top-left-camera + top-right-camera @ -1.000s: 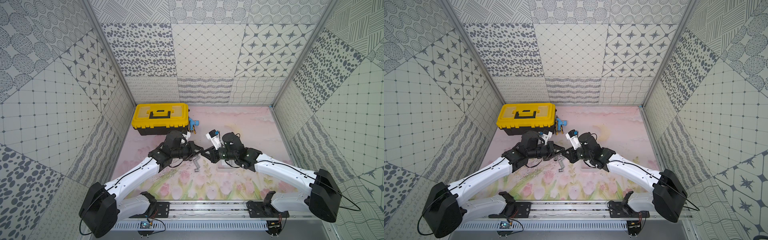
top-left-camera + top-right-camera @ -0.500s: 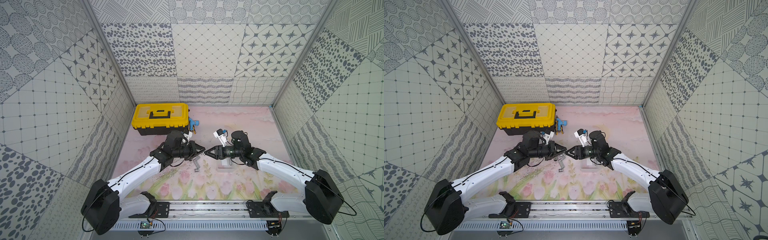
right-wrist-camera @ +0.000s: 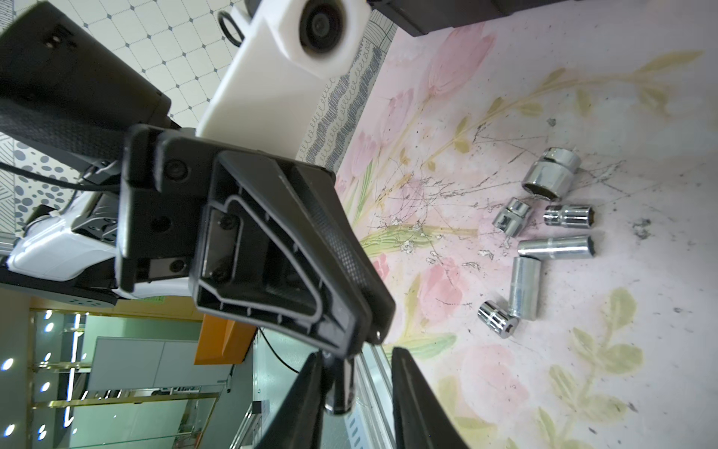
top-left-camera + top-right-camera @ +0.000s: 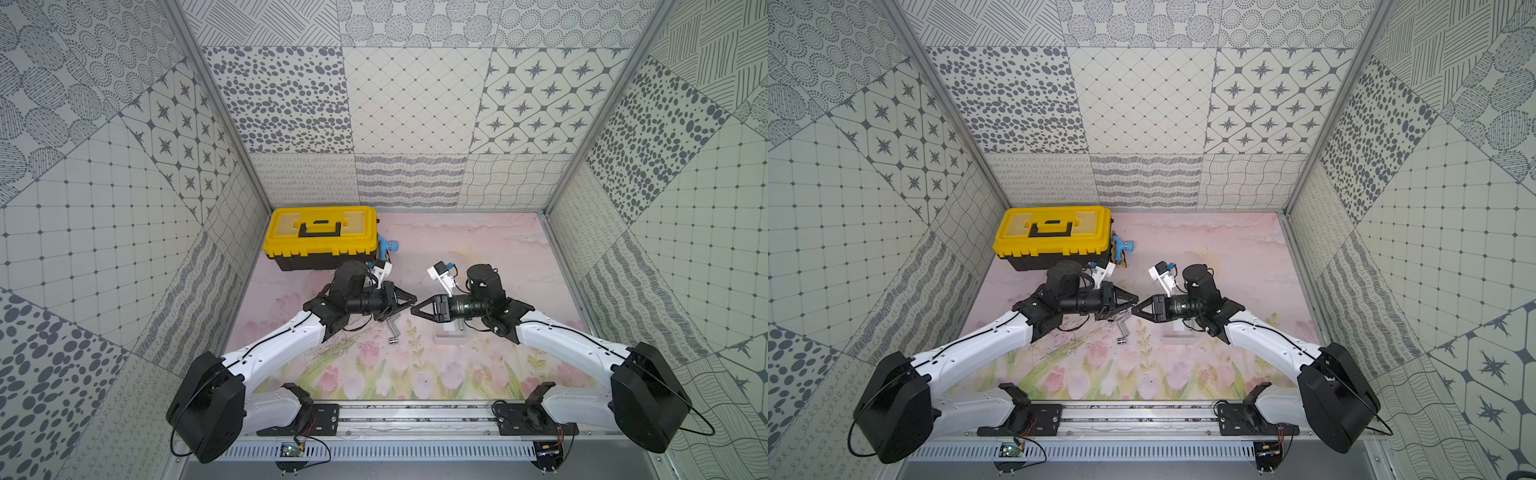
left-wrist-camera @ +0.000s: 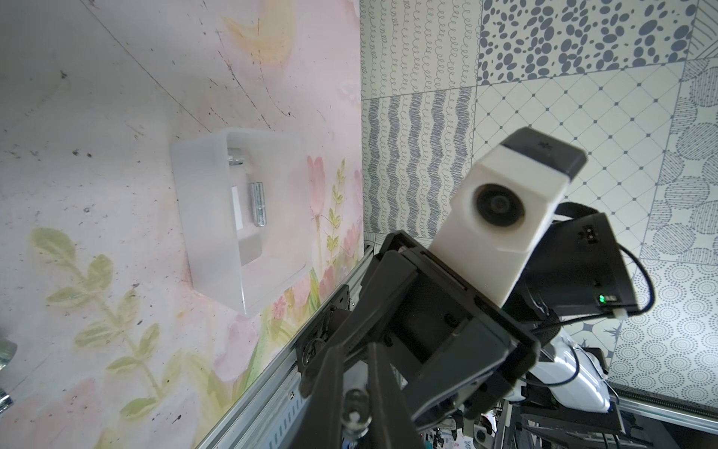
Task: Put the socket on the desktop into the storage box
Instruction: Place the socket head in the storage box.
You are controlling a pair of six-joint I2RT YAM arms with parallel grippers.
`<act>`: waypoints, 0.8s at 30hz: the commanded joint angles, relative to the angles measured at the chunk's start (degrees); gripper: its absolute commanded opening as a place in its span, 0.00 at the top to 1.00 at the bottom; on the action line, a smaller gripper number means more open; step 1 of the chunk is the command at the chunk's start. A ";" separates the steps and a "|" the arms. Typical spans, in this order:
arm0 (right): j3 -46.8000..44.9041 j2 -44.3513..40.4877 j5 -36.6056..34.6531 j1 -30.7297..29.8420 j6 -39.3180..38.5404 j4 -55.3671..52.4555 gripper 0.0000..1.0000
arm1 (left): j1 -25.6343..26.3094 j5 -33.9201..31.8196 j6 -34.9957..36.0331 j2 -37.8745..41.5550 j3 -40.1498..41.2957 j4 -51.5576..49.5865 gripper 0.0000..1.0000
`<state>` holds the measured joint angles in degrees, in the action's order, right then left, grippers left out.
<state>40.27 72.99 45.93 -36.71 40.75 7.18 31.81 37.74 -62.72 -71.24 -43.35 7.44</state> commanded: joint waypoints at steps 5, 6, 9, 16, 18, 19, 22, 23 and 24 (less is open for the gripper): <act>-0.44 -1.94 0.00 0.30 0.48 2.55 1.00 | -0.29 3.97 1.79 -0.41 -0.15 3.96 1.00; -0.47 -2.25 -0.21 0.32 0.33 2.16 1.00 | -0.36 3.92 1.81 -0.59 -0.37 3.90 1.00; -0.46 -3.48 -0.93 0.26 -0.59 0.37 1.00 | -0.32 2.58 2.61 -0.74 -1.13 1.91 0.98; 1.21 -9.92 -14.51 0.14 -7.08 -17.51 1.00 | -0.26 -3.98 8.21 1.39 -3.73 -6.66 0.50; 1.01 -12.22 -19.66 0.12 -7.77 -22.01 1.00 | -0.28 -6.24 10.03 2.09 -4.34 -8.98 0.50; 0.78 -13.52 -23.02 0.12 -7.71 -24.32 1.00 | -0.26 -7.44 10.89 2.33 -4.54 -10.10 0.50; -0.59 -16.69 -31.31 0.19 -7.00 -28.85 1.00 | -0.23 -11.01 13.07 3.05 -5.01 -13.69 0.51; -1.18 -17.77 -33.28 0.21 -6.84 -29.74 1.00 | -0.19 -12.42 13.60 3.12 -4.95 -14.79 0.52; -1.78 -18.48 -34.93 0.17 -6.55 -30.53 1.00 | -0.10 -13.88 14.26 3.28 -4.98 -16.05 0.52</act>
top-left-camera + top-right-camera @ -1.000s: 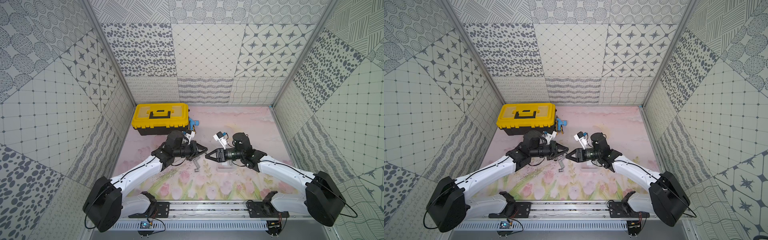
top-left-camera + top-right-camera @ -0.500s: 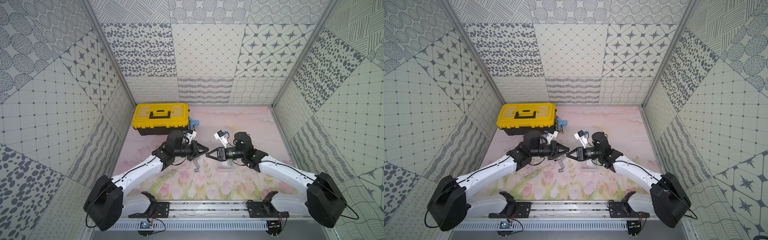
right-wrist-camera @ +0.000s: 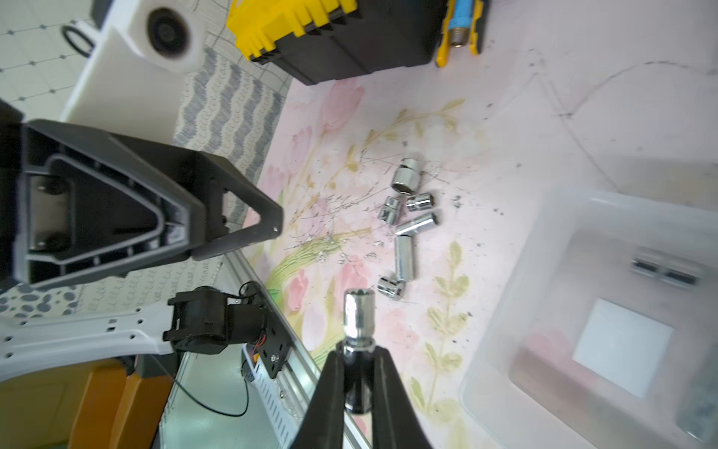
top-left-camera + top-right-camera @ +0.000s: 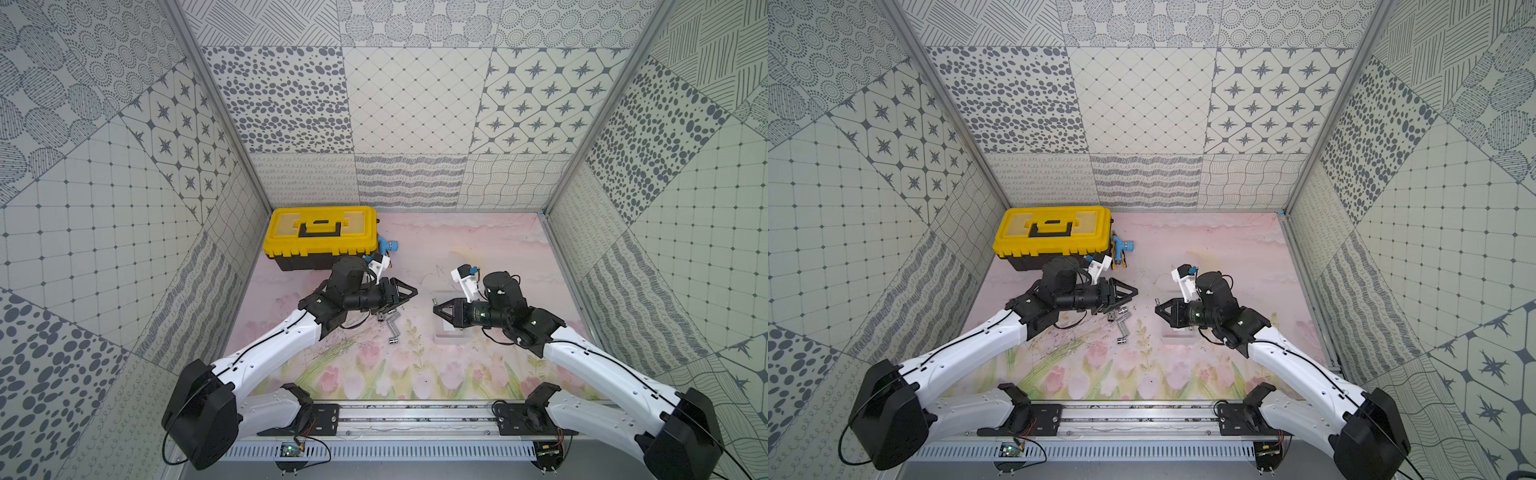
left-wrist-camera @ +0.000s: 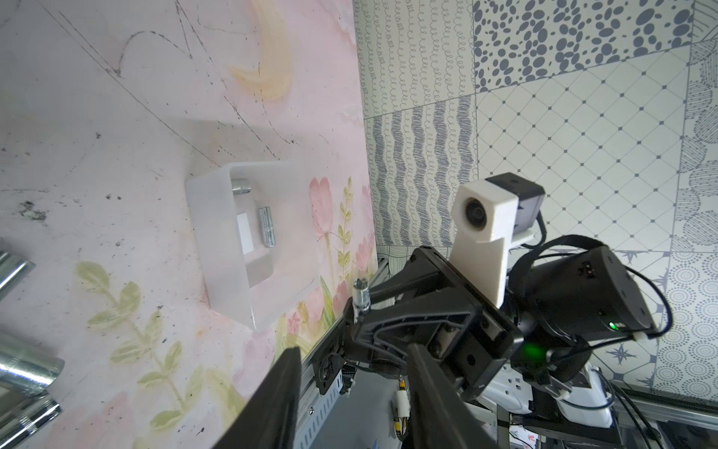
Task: Put the socket on the desktop into the storage box
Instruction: Place the socket head in the storage box.
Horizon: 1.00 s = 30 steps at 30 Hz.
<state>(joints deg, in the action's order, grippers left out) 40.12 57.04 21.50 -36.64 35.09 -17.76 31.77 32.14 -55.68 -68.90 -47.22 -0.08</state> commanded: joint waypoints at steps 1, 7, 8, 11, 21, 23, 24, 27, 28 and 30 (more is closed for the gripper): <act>-2.35 -3.49 -12.64 0.10 -0.70 -6.03 1.00 | 0.05 -9.68 7.73 0.81 -1.20 -9.94 0.53; -6.00 -8.25 -22.93 0.09 2.21 -7.61 1.00 | 2.59 -14.78 10.63 -0.13 -1.43 -13.75 0.54; -6.15 -8.01 -22.77 0.14 2.70 -7.73 1.00 | 3.24 -15.73 11.11 -0.46 -1.55 -14.24 0.54; -5.22 -4.83 -22.15 0.09 3.41 -8.88 1.00 | 5.10 -18.87 12.03 -0.96 -1.91 -15.72 0.54; -2.17 4.58 -25.28 -5.34 2.91 -8.65 1.00 | 6.11 -28.05 10.79 0.74 -0.56 -20.30 0.55; -1.26 7.02 -25.87 -6.84 2.93 -7.88 1.00 | 6.11 -28.72 10.71 0.97 -0.19 -20.54 0.54; -0.95 7.80 -26.04 -7.16 2.89 -7.25 1.00 | 6.11 -29.28 10.70 1.04 -0.19 -20.80 0.54; 0.14 10.25 -27.22 -7.26 3.25 -6.47 1.00 | 6.11 -30.11 10.92 0.61 -0.36 -21.67 0.53; 0.78 11.14 -27.73 -7.30 3.05 -6.44 1.00 | 6.11 -30.20 10.96 0.36 -0.48 -21.83 0.53; 1.98 12.67 -28.26 -7.28 2.83 -6.41 1.00 | 6.10 -30.36 11.10 0.13 -0.33 -22.01 0.52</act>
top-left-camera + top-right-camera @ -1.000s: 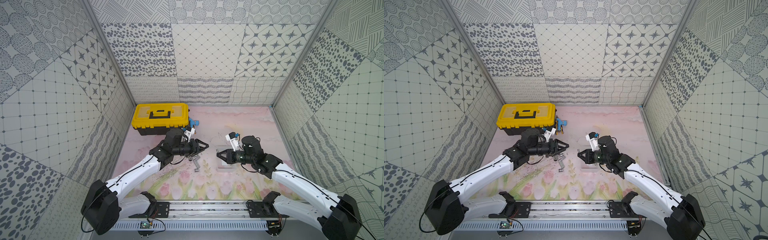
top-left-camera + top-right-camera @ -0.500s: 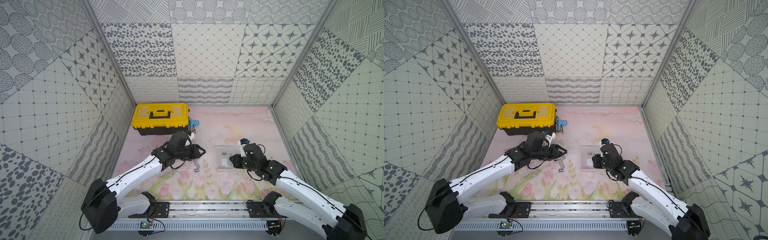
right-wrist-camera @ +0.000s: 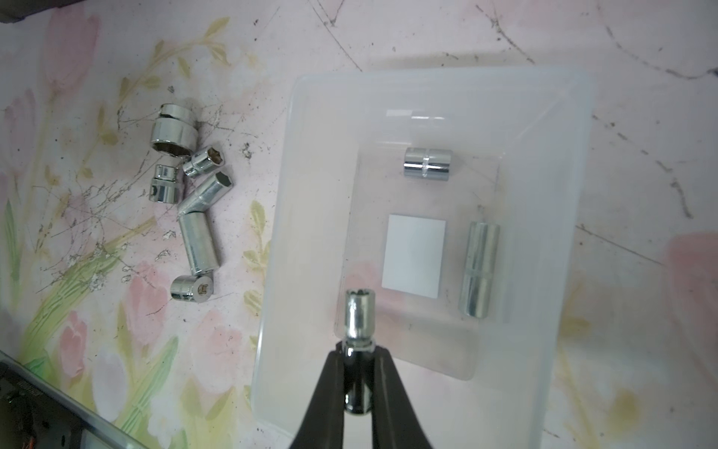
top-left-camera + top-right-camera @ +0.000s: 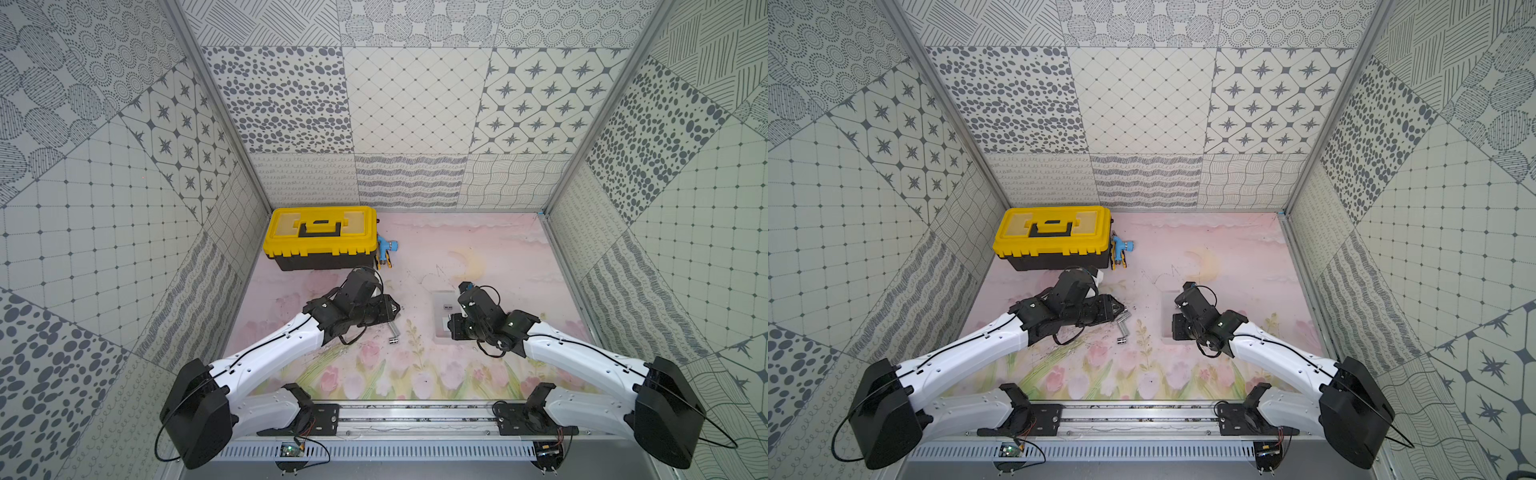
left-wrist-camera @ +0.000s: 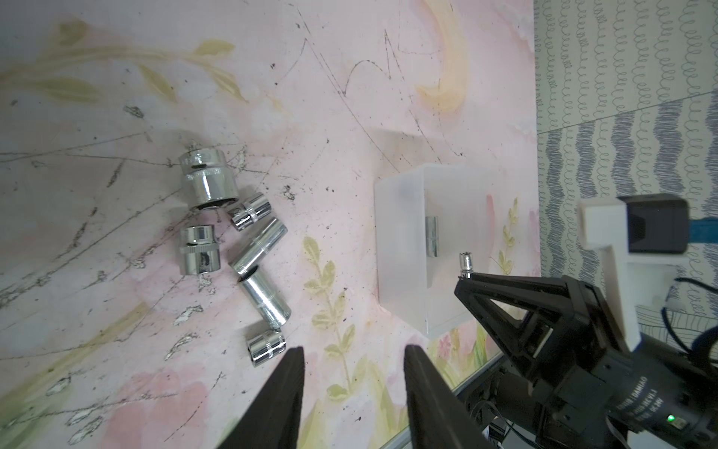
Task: Put the socket on the desktop into the storage box
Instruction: Place the socket head in the storage box.
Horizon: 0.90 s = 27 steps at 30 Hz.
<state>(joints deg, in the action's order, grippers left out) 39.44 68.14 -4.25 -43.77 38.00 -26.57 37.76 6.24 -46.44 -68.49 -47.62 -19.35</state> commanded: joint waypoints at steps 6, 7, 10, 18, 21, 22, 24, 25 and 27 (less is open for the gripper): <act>4.54 4.82 -2.74 0.21 -0.51 2.40 1.00 | 0.07 -5.22 1.72 -0.39 0.87 -3.05 0.52; 4.93 5.29 -2.99 0.30 -0.66 2.39 0.94 | 0.08 -5.27 1.70 -0.48 1.04 -3.09 0.52; 5.76 5.45 -2.82 0.31 -1.18 1.88 0.67 | 0.05 -5.15 1.46 -0.74 1.37 -3.19 0.51; 7.83 4.22 -4.13 -1.31 -2.43 -1.51 0.46 | 0.08 -6.78 1.33 -1.70 1.75 -4.04 0.48; 9.23 3.45 -5.73 -4.41 -3.84 -2.46 0.53 | -0.06 -8.72 1.66 -2.48 0.78 -5.96 0.48; 9.57 3.50 -5.81 -5.81 -4.34 -2.15 0.54 | -0.21 -9.55 1.72 -2.53 0.53 -6.05 0.48; 10.77 4.40 -6.44 -8.51 -4.39 -1.82 0.55 | -0.76 -11.69 0.96 -2.03 0.58 -9.15 0.48; 11.63 5.54 -6.59 -9.92 -4.21 -1.74 0.55 | -1.38 -12.33 0.30 -1.67 0.94 -9.71 0.48; 13.74 8.57 -7.31 -12.54 -3.99 -1.39 0.55 | -2.60 -12.40 -0.71 -0.60 2.02 -10.01 0.49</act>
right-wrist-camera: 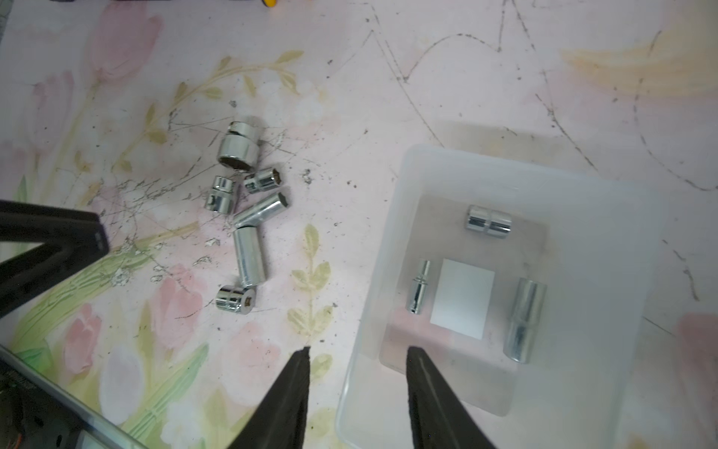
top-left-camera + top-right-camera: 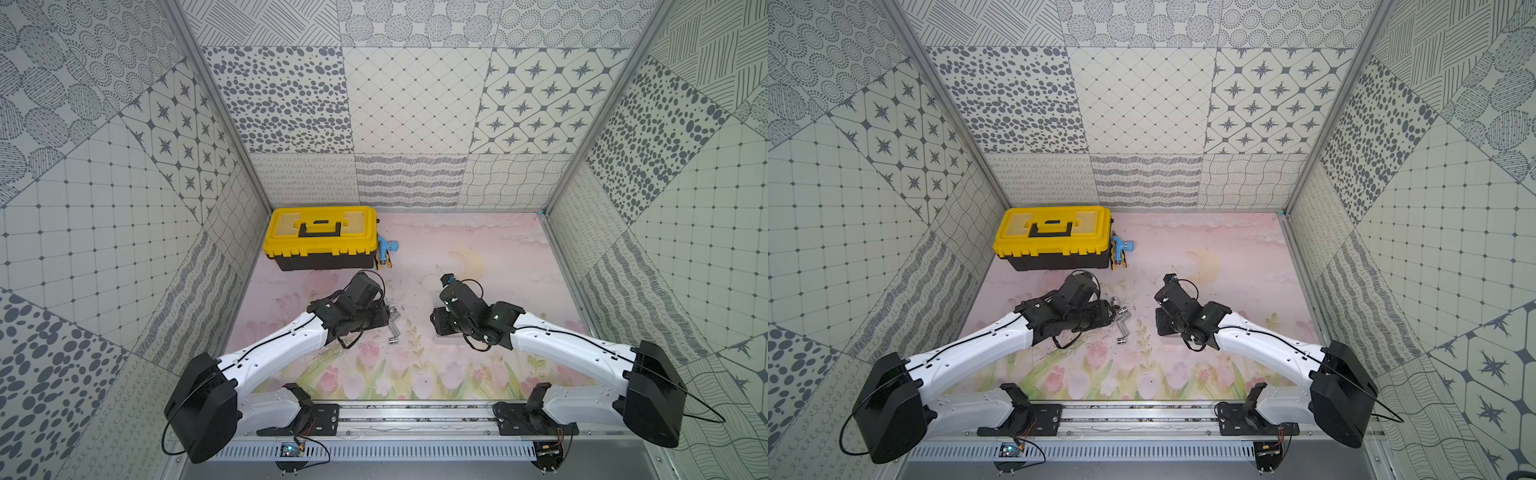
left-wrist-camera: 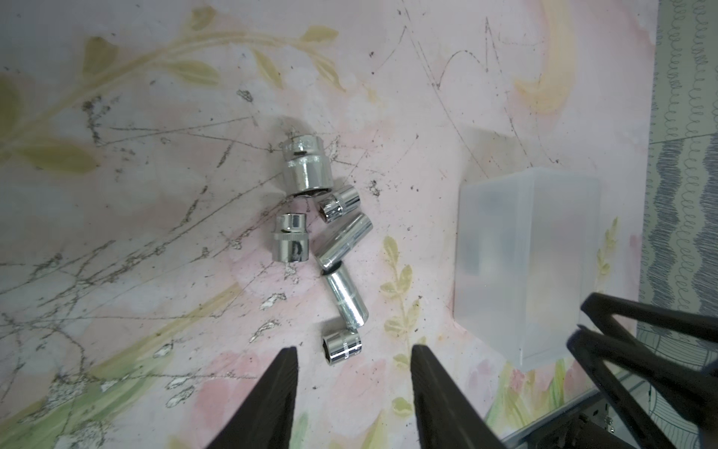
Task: Put the socket on the desktop into the storage box
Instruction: Place the socket head in the storage box, then pick up the socket head at the center of the board.
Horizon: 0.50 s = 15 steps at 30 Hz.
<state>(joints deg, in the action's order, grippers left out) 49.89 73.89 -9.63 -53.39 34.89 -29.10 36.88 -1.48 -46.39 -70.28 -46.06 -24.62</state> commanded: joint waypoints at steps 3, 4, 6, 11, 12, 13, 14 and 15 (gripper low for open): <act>6.41 8.47 -2.19 -4.68 -0.12 1.94 0.55 | -2.79 -3.72 -2.43 2.99 2.44 -4.36 0.50; 7.23 10.33 -1.75 -4.79 0.27 2.69 0.55 | -2.80 -3.62 -2.83 3.72 3.00 -4.21 0.49; 8.69 13.64 -0.26 -5.19 0.52 4.43 0.53 | -3.00 -3.75 -3.27 4.89 3.81 -4.61 0.49; 14.19 22.63 1.33 -6.39 -0.18 4.93 0.52 | -3.76 -4.06 -4.12 8.01 5.27 -5.26 0.49; 15.33 24.50 1.45 -6.44 -0.18 4.81 0.52 | -3.86 -4.16 -4.06 8.53 5.41 -5.35 0.49; 16.09 25.69 1.51 -6.39 -0.10 4.67 0.52 | -4.03 -4.15 -4.20 8.93 5.46 -5.36 0.49; 16.88 26.82 1.68 -6.42 -0.17 4.47 0.52 | -4.01 -4.11 -4.15 9.07 5.59 -5.39 0.49; 17.65 27.95 1.74 -6.38 -0.18 4.12 0.52 | -4.01 -3.87 -4.25 9.13 5.76 -5.14 0.49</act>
<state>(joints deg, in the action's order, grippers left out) 64.84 99.85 -8.58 -59.48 35.11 -26.02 33.47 -3.79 -49.34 -62.61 -41.01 -28.08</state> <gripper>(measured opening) 0.482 0.511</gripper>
